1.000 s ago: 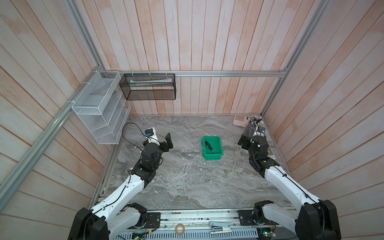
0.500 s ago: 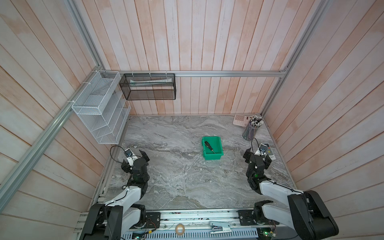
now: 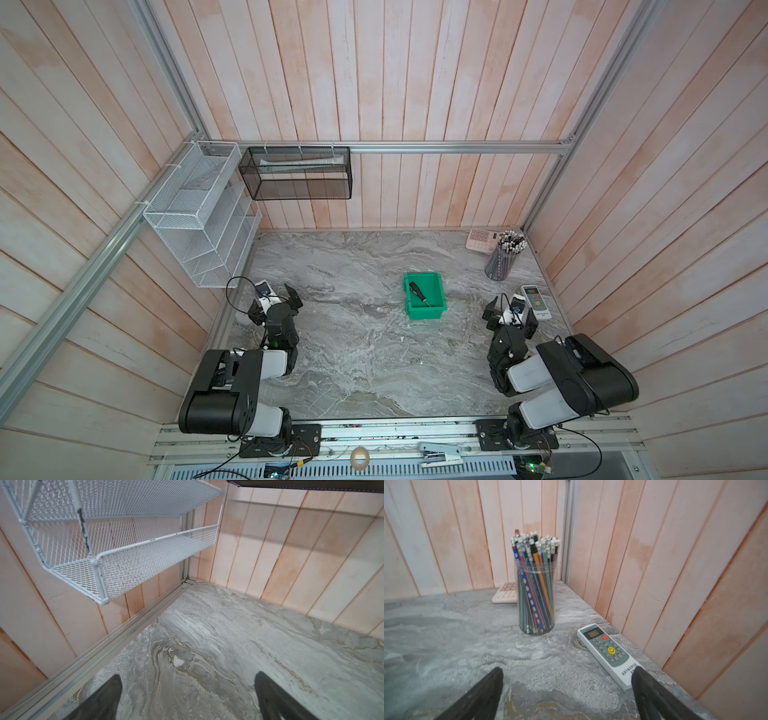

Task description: Put the screwdriver in the bin

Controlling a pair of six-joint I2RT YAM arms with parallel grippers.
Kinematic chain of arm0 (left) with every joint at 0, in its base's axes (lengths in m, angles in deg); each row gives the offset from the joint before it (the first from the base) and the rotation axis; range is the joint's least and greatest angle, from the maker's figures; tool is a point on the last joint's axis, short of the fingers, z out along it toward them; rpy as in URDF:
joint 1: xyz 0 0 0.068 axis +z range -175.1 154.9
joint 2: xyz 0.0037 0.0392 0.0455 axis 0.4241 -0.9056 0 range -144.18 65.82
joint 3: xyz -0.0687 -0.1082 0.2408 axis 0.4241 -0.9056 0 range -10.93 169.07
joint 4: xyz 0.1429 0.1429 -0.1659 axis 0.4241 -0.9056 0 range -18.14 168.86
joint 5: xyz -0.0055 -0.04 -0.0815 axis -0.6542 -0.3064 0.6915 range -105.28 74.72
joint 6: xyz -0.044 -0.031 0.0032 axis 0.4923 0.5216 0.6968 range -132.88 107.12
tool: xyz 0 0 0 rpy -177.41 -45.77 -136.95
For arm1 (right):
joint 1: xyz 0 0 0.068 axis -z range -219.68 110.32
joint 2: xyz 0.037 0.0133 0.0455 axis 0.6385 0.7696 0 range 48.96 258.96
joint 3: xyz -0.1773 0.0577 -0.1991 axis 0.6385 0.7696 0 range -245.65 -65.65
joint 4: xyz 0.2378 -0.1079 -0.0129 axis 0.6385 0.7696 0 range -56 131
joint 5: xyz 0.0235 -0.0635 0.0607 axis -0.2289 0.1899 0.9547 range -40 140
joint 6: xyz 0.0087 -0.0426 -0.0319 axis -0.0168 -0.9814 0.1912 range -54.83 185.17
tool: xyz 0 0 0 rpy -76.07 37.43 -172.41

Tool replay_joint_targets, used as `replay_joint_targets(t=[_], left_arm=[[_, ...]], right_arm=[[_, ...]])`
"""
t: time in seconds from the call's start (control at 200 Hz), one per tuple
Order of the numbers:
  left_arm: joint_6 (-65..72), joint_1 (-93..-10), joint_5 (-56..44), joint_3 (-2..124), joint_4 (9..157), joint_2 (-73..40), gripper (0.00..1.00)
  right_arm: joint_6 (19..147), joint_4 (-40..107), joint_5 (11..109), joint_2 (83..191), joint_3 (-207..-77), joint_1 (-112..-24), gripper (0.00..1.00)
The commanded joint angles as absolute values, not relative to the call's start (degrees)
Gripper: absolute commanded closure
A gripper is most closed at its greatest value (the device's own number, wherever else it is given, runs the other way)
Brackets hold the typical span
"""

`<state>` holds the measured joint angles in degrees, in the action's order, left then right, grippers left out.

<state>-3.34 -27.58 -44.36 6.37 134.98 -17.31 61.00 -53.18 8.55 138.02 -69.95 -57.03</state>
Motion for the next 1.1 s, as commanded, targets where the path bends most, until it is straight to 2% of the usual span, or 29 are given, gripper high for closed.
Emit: replay_joint_targets(t=[0.0,0.21,0.32,0.39,0.425,0.46,0.495,0.56,0.625,0.695,0.735,0.765,0.805,0.86,0.9,0.95,1.0,1.055,1.095], left_arm=[[-6.18,-28.01,-41.29,5.32,138.14,-17.46,0.0],[-9.79,-28.61,-35.41,-2.82,153.4,-17.01,0.0],[-10.55,-28.53,-32.82,-2.97,153.86,-17.41,0.0],[-12.23,-28.25,-27.06,-1.35,152.83,-21.33,0.0],[-14.25,-28.16,-26.89,0.99,156.81,-25.81,0.0],[-13.27,-28.57,-27.96,3.41,149.88,-23.84,0.0],[-11.2,-26.64,-23.94,5.06,140.99,-21.15,0.0],[-11.2,-25.73,-24.17,4.37,146.65,-23.67,0.0],[-10.88,-25.84,-23.45,5.66,140.89,-21.91,0.0],[-11.12,-25.75,-23.61,4.83,144.84,-23.1,0.0],[-11.05,-25.82,-23.63,5.05,143.68,-22.61,0.0],[-11.0,-25.8,-23.47,5.33,142.26,-22.2,0.0],[-11.03,-25.84,-23.5,5.23,142.54,-22.38,0.0],[-11.01,-25.8,-23.63,5.14,143.02,-22.44,0.0],[-11.01,-25.8,-23.51,5.26,142.42,-22.28,0.0],[-11.03,-25.8,-23.62,5.29,142.63,-22.39,0.0],[-11.0,-25.8,-23.55,5.24,142.53,-22.34,0.0],[-11.03,-25.8,-23.54,5.24,142.65,-22.38,0.0],[-11.03,-25.8,-23.5,5.24,142.52,-22.3,0.0]], right_arm=[[54.09,-61.94,7.0,139.71,-72.27,-59.37,0.02],[54.07,-66.47,5.32,140.54,-70.66,-59.63,0.02],[54.47,-72.65,4.3,141.43,-68.0,-59.85,0.02],[54.71,-71.49,4.2,141.24,-68.45,-59.81,0.02],[54.44,-70.95,4.17,141.33,-69.13,-59.65,0.02],[54.34,-69.45,4.13,141.2,-70.02,-59.57,0.02],[55.29,-65.85,4.48,140.36,-70.95,-59.11,0.02],[58.34,-59.18,7.49,137.88,-72.33,-56.94,0.02],[62.37,-49.72,13.15,135.62,-74.5,-53.7,0.02],[66.82,-40.46,25.37,134.65,-77.38,-47.69,0.02],[67.11,-42.1,31.68,137.63,-77.24,-45.22,0.02],[65.63,-49.12,31.63,139.44,-75.75,-44.92,0.02],[68.24,-42.65,31.1,136.44,-75.94,-45.03,0.02],[67.18,-47.34,31.21,138.53,-75.81,-44.41,0.02],[68.91,-40.59,31.07,136.91,-77.49,-44.33,0.02],[67.48,-45.66,31.09,138.34,-76.53,-44.3,0.02],[68.72,-41.38,31.19,137.15,-77.29,-44.29,0.02],[67.66,-44.86,30.93,138.07,-76.69,-44.39,0.02],[68.34,-42.15,30.95,137.35,-77.2,-44.37,0.02]])
